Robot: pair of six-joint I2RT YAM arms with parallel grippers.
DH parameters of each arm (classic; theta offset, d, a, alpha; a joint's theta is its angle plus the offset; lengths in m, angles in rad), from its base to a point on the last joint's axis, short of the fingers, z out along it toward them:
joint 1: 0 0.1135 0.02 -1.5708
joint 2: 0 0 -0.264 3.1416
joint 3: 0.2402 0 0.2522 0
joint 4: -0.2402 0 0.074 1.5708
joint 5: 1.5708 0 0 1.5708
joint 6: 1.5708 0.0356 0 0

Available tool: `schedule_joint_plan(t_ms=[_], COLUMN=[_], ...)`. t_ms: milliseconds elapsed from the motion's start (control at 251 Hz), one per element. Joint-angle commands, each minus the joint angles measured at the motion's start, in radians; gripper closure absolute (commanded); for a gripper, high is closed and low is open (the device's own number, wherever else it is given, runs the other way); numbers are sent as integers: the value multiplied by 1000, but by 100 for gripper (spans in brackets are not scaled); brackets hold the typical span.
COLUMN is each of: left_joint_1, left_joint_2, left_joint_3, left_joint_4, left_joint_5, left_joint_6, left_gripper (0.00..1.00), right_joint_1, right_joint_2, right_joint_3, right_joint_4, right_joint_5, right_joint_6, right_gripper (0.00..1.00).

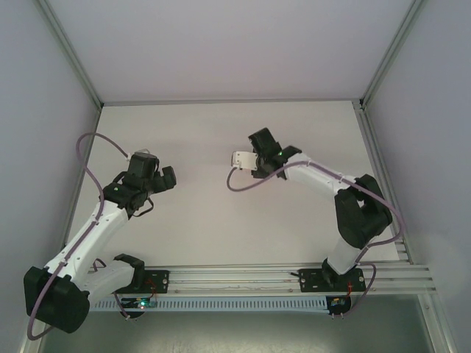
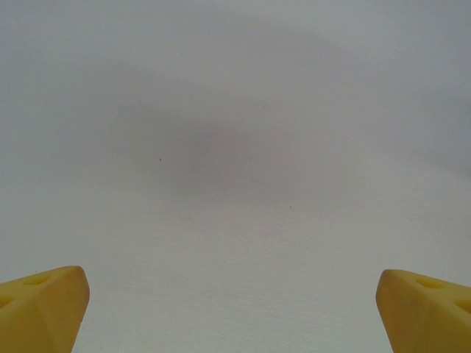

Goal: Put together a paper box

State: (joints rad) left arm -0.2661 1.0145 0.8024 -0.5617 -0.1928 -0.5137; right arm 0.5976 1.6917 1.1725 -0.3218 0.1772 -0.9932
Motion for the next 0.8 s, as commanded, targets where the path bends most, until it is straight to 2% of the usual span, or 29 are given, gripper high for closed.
schedule_joint_plan(t_ms=[0,144,271,299,343,375,431,551,643,678,794], left_joint_1=[17,16,16,16,17,16,16,17,17,16,17], left_joint_2=[-18,-10,-13,-14,-15,-14,-16,-13,-13,-12,-11], left_joint_3=[-18,-15,-18,-19,-23,-23,-23,-25,-29,-30,-42], left_joint_4=[26,20,16,16,17,17,16,20,31,40,84], left_joint_5=[-26,-23,-22,-21,-20,-19,-20,-28,-32,-36,-55], left_joint_6=[-26,-28,-28,-28,-28,-28,-23,-16,-10,-8,8], left_gripper=[0,0,0,0,0,0,0,0,0,0,0], right_joint_1=[63,136,200,212,224,234,248,286,279,272,214], right_joint_2=[8,46,35,23,-5,-27,-71,-186,-304,-358,-551], right_joint_3=[-121,-202,-269,-284,-303,-317,-338,-378,-404,-415,-457], right_joint_4=[354,402,361,342,291,260,202,125,99,91,129], right_joint_5=[232,288,352,351,326,309,284,259,157,98,-77], right_joint_6=[2,20,74,98,142,176,226,286,334,345,403], right_gripper=[75,74,65,58,38,31,22,13,7,2,2])
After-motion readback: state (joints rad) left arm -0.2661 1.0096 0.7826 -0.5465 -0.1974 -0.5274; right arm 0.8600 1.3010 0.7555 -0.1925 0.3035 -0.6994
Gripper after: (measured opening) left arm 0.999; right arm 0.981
